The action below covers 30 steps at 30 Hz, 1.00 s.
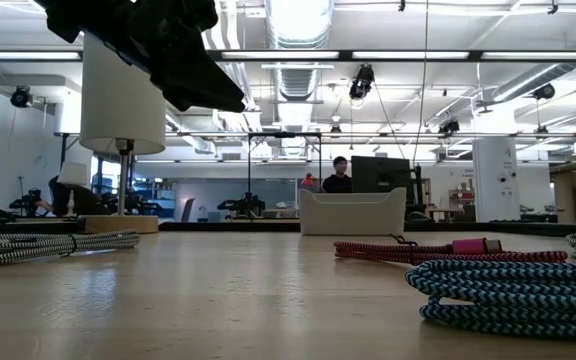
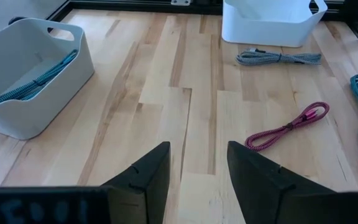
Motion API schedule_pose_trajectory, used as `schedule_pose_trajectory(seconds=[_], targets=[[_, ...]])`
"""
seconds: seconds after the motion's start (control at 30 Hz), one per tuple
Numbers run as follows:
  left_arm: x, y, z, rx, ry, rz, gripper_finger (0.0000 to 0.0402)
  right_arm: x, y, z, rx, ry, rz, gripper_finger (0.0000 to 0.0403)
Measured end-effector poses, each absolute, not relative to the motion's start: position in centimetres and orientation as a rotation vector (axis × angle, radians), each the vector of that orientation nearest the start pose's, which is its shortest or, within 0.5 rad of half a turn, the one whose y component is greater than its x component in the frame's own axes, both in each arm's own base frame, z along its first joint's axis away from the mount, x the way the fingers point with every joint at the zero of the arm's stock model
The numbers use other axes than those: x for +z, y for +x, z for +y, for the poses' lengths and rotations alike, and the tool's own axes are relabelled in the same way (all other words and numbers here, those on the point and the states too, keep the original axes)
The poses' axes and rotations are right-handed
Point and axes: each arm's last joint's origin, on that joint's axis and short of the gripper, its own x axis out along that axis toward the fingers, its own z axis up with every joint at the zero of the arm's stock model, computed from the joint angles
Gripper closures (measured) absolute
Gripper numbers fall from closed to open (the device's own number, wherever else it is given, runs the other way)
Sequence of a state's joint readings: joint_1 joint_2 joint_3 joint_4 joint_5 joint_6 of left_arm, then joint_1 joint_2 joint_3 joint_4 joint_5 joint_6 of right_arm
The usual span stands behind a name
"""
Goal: Pick & Place USB Port
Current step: Put the middle white striped charger cable into the white striped bin
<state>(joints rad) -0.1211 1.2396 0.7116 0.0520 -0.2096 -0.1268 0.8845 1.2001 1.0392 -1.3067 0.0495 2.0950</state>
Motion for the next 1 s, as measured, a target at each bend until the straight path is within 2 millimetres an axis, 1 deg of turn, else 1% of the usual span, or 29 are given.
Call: schedule_pose_trajectory(seconds=[0.1,0.23,0.33,0.5,0.57,0.67,0.73,0.87,1.0], targets=[[23.8,26.0,-2.6,0.116,-0.046,0.463,0.0236,25.9,11.2,14.8,-0.911,1.051,1.361,0.039],[23.8,26.0,-2.6,0.116,-0.046,0.463,0.0236,24.0,11.0,15.2,-0.957,1.052,1.39,0.039],[23.8,26.0,-2.6,0.116,-0.046,0.463,0.0236,22.7,11.0,15.2,-1.008,1.003,1.387,0.039],[23.8,26.0,-2.6,0.117,-0.049,0.463,0.0236,19.9,10.7,14.7,-1.111,0.912,1.369,0.039],[23.8,26.0,-2.6,0.117,-0.05,0.463,0.0236,18.8,10.8,14.6,-1.121,0.911,1.364,0.039],[23.8,26.0,-2.6,0.117,-0.05,0.463,0.0236,17.3,11.2,14.6,-1.078,0.913,1.341,0.039],[23.8,26.0,-2.6,0.117,-0.05,0.463,0.0236,16.6,11.4,14.6,-1.038,0.905,1.326,0.039],[23.8,26.0,-2.6,0.117,-0.05,0.463,0.0236,16.0,11.3,14.5,-1.032,0.902,1.327,0.0388],[23.8,26.0,-2.6,0.117,-0.05,0.463,0.0236,16.0,11.2,14.5,-1.028,0.913,1.372,0.0365]])
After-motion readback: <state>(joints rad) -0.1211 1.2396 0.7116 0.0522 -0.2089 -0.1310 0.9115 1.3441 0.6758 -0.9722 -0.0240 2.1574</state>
